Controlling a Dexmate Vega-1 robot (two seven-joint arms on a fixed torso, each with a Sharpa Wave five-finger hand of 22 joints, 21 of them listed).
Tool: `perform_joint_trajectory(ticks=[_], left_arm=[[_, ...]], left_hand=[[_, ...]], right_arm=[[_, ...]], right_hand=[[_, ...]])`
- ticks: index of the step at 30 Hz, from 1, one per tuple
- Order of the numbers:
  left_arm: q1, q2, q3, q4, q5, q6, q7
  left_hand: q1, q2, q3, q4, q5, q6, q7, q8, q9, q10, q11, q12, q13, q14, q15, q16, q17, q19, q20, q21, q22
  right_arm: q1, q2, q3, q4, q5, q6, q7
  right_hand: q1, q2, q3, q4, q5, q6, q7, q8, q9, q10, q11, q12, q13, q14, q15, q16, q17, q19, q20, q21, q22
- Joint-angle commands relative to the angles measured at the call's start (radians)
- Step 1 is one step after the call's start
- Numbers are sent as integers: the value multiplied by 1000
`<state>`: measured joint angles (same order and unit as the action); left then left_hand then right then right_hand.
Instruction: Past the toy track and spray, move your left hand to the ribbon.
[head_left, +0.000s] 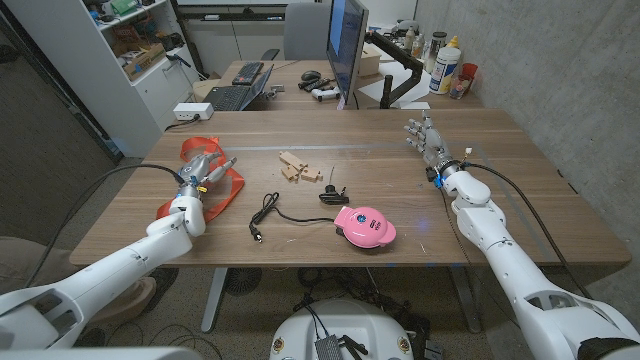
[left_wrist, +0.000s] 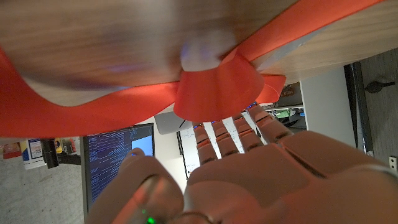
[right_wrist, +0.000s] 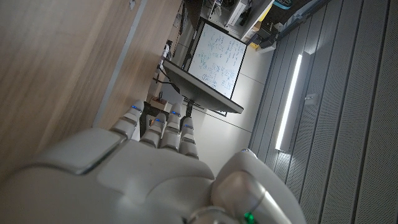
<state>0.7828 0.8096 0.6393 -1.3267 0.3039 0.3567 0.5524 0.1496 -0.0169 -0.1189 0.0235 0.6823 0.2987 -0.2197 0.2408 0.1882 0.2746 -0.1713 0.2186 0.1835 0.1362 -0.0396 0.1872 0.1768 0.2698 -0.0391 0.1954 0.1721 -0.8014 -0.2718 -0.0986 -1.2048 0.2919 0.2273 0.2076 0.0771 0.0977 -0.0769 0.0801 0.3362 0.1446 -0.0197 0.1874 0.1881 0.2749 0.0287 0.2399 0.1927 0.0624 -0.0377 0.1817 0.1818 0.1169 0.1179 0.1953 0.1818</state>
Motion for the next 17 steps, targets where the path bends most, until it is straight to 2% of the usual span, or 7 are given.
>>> perform_joint_trajectory(ticks=[1, 17], left_arm=[[-19, -12, 10, 29, -6, -5, -2], [-55, -29, 28, 88, -10, -26, -7]], left_hand=[[9, 6, -8, 1, 3, 11, -1, 1, 5, 7, 2, -1, 6, 7, -177, 4, 4, 10, -74, 4, 4], [12, 8, -9, 1, 5, 14, 0, 0, 5, 9, 1, -2, 6, 10, -177, 4, 4, 10, -73, 4, 4]], right_arm=[[14, -3, 0, 11, -2, -2, 3], [55, 3, -16, 52, -7, 9, 13]], right_hand=[[9, 6, 1, -4, -1, 8, -4, 7, 2, 6, -1, 2, 3, 0, -15, 3, 1, -7, -1, 1, -1], [10, 6, 2, -4, -1, 7, -3, 7, 2, 5, -1, 2, 3, 0, -15, 3, 1, -7, -2, 2, -1]])
